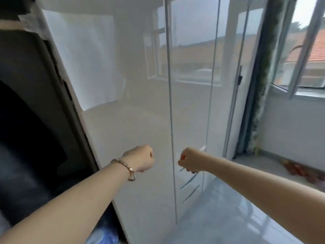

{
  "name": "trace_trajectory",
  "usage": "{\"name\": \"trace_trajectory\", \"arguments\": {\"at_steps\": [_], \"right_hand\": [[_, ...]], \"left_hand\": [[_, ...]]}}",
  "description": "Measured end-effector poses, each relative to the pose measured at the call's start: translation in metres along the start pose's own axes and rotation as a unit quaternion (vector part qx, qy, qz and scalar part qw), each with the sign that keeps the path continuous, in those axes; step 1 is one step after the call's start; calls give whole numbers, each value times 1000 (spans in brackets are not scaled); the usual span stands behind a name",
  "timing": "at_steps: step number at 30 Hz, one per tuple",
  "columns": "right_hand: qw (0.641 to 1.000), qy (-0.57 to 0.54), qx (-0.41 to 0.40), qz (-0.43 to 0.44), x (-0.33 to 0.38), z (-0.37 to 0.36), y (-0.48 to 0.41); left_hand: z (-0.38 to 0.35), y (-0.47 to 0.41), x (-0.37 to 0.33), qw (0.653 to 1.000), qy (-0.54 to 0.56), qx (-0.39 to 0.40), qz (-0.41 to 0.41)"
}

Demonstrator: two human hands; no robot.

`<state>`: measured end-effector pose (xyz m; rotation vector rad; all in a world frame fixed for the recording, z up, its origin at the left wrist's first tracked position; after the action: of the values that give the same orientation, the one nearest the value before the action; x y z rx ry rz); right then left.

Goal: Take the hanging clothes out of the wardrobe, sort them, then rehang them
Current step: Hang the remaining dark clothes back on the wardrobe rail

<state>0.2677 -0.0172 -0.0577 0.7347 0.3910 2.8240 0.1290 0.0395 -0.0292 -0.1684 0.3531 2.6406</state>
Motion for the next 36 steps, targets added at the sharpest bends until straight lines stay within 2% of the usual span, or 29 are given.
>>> {"name": "trace_trajectory", "arguments": {"at_steps": [5,9,16,20,25,29,34,36], "right_hand": [[989,22,2,-146,-159,-26,75],[970,42,-3,-241,-240,-35,125],[937,4,-81,-341,-301,-16,149],[898,-52,-142,-413,-321,-4,176],[826,-163,-190,-505,-354,-49,264],[765,-228,-173,-577,-363,-123,380],[637,-305,-163,-689,-362,-235,549],[591,-322,-180,-717,-350,-270,610]], "left_hand": [[-100,-10,-132,987,-50,79,-130],[-149,-11,-217,963,-89,121,-226],[-176,-25,-322,910,-140,156,-358],[-180,-24,-381,872,-155,169,-432],[-214,27,-448,802,-197,159,-542],[-270,120,-489,732,-222,183,-617],[-348,281,-533,631,-258,193,-706],[-373,350,-541,580,-281,202,-738]]}}
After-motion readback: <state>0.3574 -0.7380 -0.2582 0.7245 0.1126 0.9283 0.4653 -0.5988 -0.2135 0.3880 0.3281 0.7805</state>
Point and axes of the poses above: each hand's wrist, its own y-axis away from the middle knuckle, its own z-axis out of the back of the hand, x = y × z, the point moved 9 cm from there along -y, towards the middle knuckle, and after that the axes turned 4 degrees about x, right-handed, at the moved point
